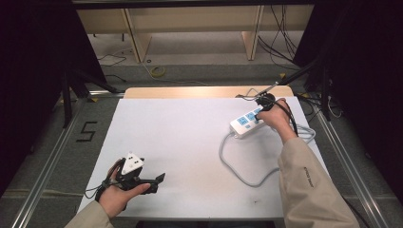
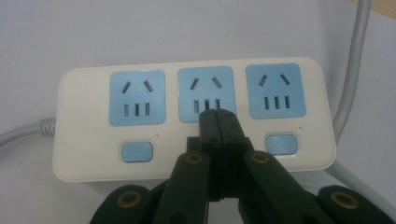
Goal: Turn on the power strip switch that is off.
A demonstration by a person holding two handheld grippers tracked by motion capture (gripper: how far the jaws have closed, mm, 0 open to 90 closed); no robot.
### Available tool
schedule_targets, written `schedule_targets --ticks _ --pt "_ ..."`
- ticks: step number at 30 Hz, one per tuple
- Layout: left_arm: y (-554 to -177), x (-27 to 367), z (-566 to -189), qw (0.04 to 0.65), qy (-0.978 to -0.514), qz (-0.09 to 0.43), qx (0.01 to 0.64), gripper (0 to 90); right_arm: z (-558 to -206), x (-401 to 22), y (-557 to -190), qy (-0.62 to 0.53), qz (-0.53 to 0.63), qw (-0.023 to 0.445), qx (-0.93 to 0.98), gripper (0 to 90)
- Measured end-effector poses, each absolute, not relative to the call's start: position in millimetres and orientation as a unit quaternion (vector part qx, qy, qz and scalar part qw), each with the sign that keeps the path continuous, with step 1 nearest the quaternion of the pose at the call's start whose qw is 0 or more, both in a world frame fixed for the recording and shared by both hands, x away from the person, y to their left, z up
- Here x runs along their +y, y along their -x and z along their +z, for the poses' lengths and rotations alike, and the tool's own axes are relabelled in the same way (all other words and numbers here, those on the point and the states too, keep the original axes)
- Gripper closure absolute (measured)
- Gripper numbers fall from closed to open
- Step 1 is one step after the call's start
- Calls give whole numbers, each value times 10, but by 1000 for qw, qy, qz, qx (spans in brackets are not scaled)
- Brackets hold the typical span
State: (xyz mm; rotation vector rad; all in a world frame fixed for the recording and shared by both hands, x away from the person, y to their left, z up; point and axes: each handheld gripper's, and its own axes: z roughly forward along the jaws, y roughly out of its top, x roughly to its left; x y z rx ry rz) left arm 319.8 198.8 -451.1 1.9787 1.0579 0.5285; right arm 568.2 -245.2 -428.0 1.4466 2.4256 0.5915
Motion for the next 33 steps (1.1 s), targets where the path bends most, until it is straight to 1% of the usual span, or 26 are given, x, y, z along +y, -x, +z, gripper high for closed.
schedule_targets --ticks 12,24,33 --pt "-3198 1989 -4512 406 -784 209 419 70 -4297 -2438 -5705 -494 190 121 840 900" --pt "-3198 1988 -4512 407 -784 209 420 70 -4278 -2373 -5720 -481 164 129 851 900" --pt "-3197 1987 -4512 407 -784 208 420 70 -4286 -2366 -5721 -483 159 126 852 900"
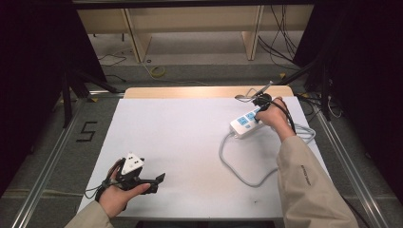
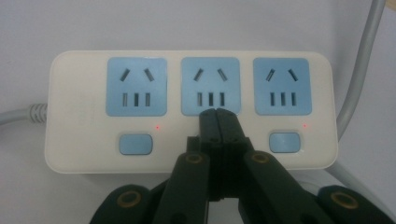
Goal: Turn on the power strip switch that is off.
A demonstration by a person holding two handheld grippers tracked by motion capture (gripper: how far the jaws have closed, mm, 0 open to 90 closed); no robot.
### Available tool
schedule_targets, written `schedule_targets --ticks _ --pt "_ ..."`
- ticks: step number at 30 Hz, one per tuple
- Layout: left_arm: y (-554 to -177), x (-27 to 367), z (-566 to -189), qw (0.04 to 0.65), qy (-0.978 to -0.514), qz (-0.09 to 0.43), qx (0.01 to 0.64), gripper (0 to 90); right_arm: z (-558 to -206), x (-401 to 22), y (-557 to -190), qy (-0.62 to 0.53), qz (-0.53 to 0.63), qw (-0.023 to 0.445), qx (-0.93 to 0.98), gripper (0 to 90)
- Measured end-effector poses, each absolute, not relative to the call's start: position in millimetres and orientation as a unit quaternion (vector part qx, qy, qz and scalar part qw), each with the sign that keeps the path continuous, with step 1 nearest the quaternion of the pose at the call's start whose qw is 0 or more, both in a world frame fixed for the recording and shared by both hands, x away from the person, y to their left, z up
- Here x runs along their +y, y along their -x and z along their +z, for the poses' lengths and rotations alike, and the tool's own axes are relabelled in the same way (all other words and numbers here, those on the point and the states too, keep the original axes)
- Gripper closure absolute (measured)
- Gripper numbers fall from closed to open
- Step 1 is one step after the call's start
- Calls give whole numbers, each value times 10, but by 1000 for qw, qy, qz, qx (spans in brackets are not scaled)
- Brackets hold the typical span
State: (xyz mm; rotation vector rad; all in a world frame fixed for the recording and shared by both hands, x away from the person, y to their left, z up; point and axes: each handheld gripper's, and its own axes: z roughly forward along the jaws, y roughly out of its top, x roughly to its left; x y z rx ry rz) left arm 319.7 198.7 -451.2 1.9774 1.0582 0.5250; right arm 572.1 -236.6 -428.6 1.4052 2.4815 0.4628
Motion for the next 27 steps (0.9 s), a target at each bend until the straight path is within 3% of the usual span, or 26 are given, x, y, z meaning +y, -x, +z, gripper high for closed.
schedule_targets --ticks 27 --pt "-3196 1987 -4510 407 -784 209 419 70 -4294 -2351 -5731 -484 151 124 853 900"
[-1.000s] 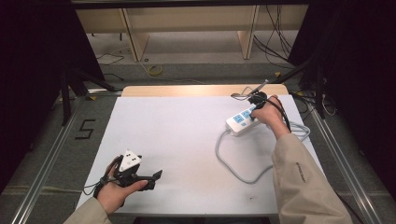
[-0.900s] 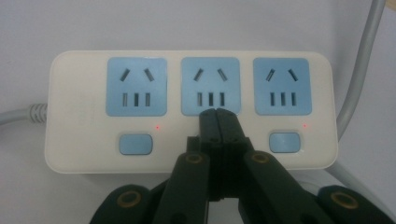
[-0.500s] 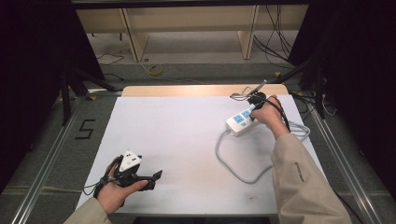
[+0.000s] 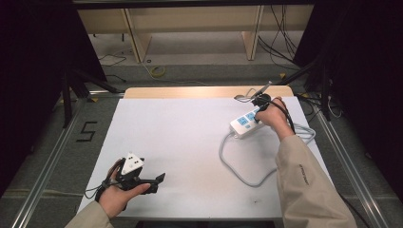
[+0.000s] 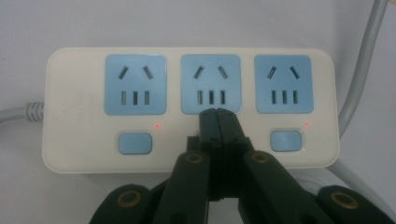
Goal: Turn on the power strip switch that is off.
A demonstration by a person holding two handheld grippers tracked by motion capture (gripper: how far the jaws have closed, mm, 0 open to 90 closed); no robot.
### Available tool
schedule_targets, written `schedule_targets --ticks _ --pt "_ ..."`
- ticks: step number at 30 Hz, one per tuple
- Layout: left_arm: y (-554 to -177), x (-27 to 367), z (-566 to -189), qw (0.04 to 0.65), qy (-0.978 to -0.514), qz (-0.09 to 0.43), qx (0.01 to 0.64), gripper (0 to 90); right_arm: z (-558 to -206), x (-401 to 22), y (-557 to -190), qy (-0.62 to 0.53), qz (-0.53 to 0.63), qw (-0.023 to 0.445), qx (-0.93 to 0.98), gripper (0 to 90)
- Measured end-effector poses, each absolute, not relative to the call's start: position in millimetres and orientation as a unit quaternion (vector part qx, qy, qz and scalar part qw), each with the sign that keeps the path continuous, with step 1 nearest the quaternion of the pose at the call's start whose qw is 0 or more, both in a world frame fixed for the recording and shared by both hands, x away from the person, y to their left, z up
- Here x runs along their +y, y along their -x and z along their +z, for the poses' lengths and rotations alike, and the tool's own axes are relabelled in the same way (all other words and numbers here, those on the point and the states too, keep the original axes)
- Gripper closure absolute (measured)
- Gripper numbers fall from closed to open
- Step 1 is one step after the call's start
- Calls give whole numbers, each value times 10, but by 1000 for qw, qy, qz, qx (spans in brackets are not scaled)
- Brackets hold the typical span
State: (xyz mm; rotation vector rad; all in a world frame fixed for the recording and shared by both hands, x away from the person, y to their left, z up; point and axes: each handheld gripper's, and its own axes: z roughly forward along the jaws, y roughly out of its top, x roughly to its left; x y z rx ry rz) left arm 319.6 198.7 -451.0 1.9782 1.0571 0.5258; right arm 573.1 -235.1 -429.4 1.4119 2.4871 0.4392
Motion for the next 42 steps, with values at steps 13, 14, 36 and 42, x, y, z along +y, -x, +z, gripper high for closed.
schedule_targets --ticks 13,14,36,42 --pt "-3193 1988 -4508 408 -783 209 421 70 -4292 -2328 -5741 -485 142 124 854 900" --pt "-3192 1987 -4508 408 -783 209 421 70 -4291 -2326 -5742 -484 141 123 855 900" --pt "-3189 1985 -4513 409 -782 209 421 70 -4300 -2329 -5758 -487 139 118 854 900" --pt "-3186 1990 -4508 408 -782 209 421 70 -4302 -2341 -5750 -492 144 117 851 900"
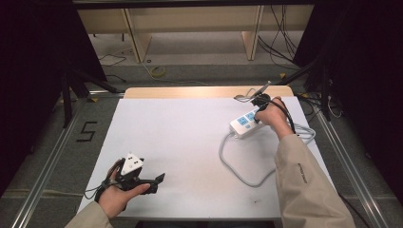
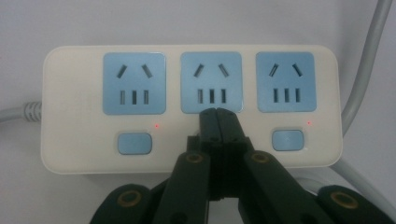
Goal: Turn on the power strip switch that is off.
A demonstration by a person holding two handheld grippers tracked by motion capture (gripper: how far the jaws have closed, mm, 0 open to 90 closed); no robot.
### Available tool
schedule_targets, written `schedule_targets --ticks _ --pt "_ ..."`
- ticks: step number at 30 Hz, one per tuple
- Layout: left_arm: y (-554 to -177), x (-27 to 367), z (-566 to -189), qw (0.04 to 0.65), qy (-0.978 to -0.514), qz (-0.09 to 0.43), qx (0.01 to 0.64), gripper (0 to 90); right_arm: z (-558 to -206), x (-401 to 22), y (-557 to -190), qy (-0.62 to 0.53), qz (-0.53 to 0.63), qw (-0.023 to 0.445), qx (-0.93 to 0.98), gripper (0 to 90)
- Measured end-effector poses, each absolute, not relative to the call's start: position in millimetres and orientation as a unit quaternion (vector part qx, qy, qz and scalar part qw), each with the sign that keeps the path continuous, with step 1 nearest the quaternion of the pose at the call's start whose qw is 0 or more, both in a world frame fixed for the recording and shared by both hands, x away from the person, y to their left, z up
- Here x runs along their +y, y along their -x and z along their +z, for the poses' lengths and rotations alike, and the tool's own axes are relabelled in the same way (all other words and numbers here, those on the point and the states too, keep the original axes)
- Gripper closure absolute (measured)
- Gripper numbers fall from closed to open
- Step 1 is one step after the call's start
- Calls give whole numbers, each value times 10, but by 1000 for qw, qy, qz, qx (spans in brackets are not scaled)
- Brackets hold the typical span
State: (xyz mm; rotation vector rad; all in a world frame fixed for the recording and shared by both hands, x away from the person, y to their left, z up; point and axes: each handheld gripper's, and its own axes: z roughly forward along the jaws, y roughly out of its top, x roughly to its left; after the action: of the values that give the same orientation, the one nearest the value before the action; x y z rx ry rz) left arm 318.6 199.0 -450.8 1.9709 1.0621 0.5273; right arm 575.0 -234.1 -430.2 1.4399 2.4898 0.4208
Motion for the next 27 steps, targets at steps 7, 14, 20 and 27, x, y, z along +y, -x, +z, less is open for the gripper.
schedule_targets --ticks 7,14,20,27 --pt "-3183 1989 -4507 408 -783 209 421 70 -4304 -2359 -5743 -495 150 115 848 900" --pt "-3182 1990 -4507 408 -783 209 420 70 -4307 -2372 -5739 -495 154 117 847 900" --pt "-3179 1989 -4506 408 -783 209 420 70 -4301 -2384 -5724 -507 168 119 837 900" --pt "-3190 1988 -4511 408 -782 210 422 70 -4256 -2491 -5668 -521 218 127 815 893"
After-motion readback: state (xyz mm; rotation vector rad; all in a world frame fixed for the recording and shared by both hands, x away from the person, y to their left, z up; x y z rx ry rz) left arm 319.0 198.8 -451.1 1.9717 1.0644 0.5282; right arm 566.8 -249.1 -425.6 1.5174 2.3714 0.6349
